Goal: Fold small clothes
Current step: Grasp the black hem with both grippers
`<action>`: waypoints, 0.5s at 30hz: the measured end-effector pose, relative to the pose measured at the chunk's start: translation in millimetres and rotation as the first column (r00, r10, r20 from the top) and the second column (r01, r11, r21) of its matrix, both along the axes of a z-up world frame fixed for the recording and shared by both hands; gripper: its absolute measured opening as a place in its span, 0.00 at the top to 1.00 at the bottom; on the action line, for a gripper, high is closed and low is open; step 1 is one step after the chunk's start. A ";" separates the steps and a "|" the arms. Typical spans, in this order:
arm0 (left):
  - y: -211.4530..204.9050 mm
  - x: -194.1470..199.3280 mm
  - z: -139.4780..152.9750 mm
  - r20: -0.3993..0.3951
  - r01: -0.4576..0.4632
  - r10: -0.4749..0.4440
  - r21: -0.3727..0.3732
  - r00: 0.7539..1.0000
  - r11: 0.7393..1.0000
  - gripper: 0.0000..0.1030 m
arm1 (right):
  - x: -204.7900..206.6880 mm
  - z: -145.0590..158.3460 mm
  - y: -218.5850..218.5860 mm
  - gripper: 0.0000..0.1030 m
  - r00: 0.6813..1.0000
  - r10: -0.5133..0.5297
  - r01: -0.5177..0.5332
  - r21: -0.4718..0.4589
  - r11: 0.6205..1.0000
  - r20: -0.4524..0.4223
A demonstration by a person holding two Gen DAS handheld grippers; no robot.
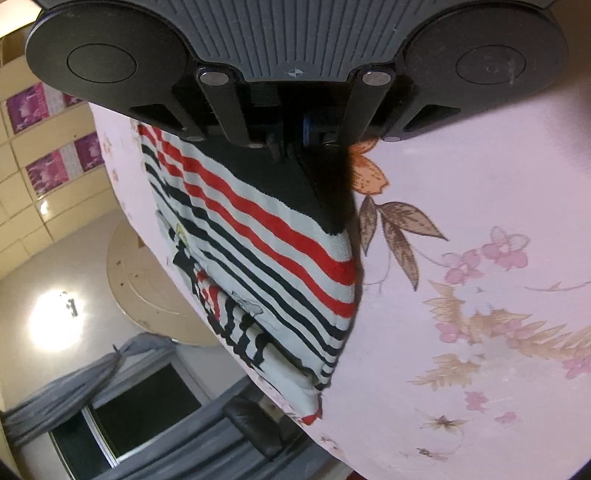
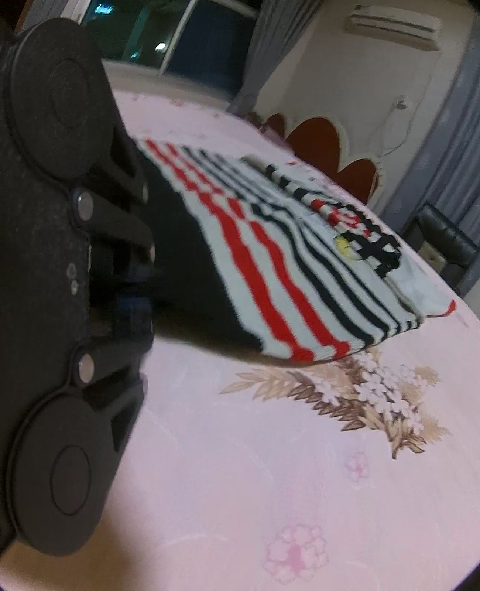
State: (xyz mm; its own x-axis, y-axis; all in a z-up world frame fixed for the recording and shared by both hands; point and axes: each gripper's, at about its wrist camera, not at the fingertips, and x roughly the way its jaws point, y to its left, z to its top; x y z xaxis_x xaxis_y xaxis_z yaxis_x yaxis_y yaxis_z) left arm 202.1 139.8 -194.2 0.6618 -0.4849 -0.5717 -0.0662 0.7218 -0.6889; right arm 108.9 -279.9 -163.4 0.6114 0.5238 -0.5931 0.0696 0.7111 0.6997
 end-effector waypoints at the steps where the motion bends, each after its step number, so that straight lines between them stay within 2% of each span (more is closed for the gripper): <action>1: 0.2 -1.6 1.5 0.007 -0.002 0.002 0.012 1.000 1.000 0.93 | -1.5 2.0 2.1 0.93 1.000 0.008 -0.008 -0.025 1.000 0.017; 3: -0.1 -6.5 8.0 0.036 -0.001 0.000 0.035 0.999 0.999 0.94 | -3.9 9.2 6.3 0.93 0.999 0.014 -0.011 -0.072 0.997 0.044; 6: 4.0 -17.7 23.9 0.109 -0.009 0.008 0.009 0.994 1.000 0.95 | -9.6 25.9 6.7 0.94 0.994 0.006 0.002 -0.074 0.997 0.109; 9: 8.5 -27.8 33.9 0.150 -0.017 0.016 0.011 0.989 1.000 0.95 | -19.5 45.4 7.2 0.94 0.982 0.026 -0.010 -0.084 0.996 0.188; 12: 15.6 -26.6 22.4 0.111 -0.027 0.025 0.021 0.993 0.999 0.95 | -22.5 44.4 3.7 0.94 0.980 0.017 0.001 -0.091 0.996 0.200; 15: 16.5 -17.1 -1.4 0.032 -0.023 0.023 0.013 0.999 1.000 0.95 | -11.8 18.3 2.9 0.94 0.995 0.010 0.002 -0.124 0.992 0.095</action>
State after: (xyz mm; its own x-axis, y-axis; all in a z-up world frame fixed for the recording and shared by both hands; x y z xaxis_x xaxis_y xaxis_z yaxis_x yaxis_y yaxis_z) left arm 185.0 156.3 -195.6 0.6910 -0.4619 -0.5561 -0.0609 0.7293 -0.6814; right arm 97.0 -277.0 -145.1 0.6663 0.4523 -0.5928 0.0038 0.7929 0.6093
